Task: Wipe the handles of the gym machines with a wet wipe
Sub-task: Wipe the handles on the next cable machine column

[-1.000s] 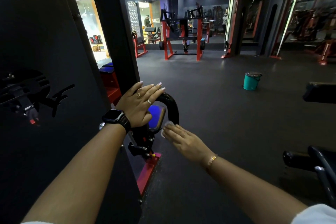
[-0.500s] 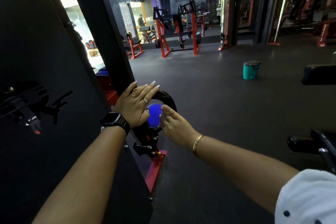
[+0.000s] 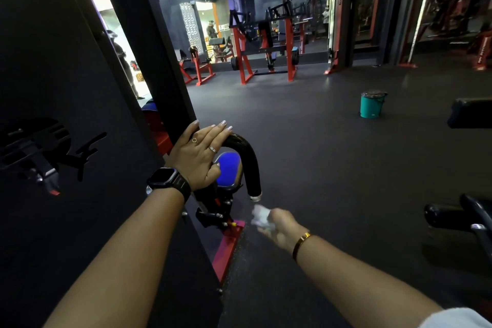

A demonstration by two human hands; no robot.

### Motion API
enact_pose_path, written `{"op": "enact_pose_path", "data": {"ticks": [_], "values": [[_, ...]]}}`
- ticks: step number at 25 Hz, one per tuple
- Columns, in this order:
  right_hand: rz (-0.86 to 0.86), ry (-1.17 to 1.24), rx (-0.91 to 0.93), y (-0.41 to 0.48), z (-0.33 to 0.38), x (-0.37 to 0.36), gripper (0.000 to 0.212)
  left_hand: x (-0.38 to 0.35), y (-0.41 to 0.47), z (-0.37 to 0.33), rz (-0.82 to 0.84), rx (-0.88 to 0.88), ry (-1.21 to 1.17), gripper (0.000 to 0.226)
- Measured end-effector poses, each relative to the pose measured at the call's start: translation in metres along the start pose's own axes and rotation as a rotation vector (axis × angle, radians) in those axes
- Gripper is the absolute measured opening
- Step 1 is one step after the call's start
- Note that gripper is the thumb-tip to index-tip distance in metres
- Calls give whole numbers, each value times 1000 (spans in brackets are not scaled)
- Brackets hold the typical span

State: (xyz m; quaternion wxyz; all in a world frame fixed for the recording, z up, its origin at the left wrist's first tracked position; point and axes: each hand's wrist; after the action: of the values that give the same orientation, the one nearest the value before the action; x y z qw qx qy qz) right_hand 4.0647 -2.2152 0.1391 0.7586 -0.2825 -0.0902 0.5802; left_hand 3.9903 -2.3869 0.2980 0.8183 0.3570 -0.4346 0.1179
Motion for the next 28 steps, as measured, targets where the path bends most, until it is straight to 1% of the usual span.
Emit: {"op": "enact_pose_path", "data": {"ticks": [1,3,5,7,8,9,10,11,13,14,16,18,21,23,24,25,26,28], "values": [[15,173,-11,5,12,0,28,0,0,0,0,4,0,74],[65,430,-2,8,35,-1,38,1,0,0,6,13,6,75],[86,487,-9,8,46,-9,48,3,0,-2,5,7,1,76],[123,399,-4,12,47,-18,49,1,-1,-4,14,0,-20,78],[144,350,13,15,49,-24,44,2,-2,-3,19,3,-19,79],[152,295,59,19,51,-29,35,2,-2,-3,20,5,-13,80],[126,229,106,22,57,-32,28,2,-2,-2,21,3,-8,80],[79,159,135,24,62,-33,26,2,-2,-1,18,-2,-7,80],[-99,24,150,25,72,-33,28,1,-3,1,3,-10,0,79],[-137,15,165,23,77,-33,27,0,-3,1,-4,-14,5,79],[-129,-3,240,10,97,-36,23,0,-4,-1,-18,-16,4,78],[-100,-82,392,-8,126,-42,21,-1,-4,-2,-22,-14,-3,77],[-66,-63,542,-35,159,-46,16,-2,-3,0,-27,-25,-5,76],[-33,-104,621,-44,156,-44,17,-4,-4,1,-39,-36,0,75],[-37,-175,694,-45,145,-43,21,-5,-4,1,-47,-42,10,75],[-88,-286,834,-43,131,-41,24,-6,-4,2,-58,-51,26,75],[-193,-459,1020,-42,115,-36,28,-7,-5,3,-73,-64,46,76],[-480,-862,1420,-26,81,-18,46,-8,-5,4,-102,-93,89,76]]}}
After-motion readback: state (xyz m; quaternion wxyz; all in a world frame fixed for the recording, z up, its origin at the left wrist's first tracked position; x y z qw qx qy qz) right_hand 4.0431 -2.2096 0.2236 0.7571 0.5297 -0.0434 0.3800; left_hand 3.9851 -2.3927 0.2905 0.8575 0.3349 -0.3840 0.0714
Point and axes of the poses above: each hand's wrist, its own y-axis towards the middle knuckle, its own x-axis out of the back of the hand, z = x × y, and after that the axes turned 12 degrees about -y, right-handed
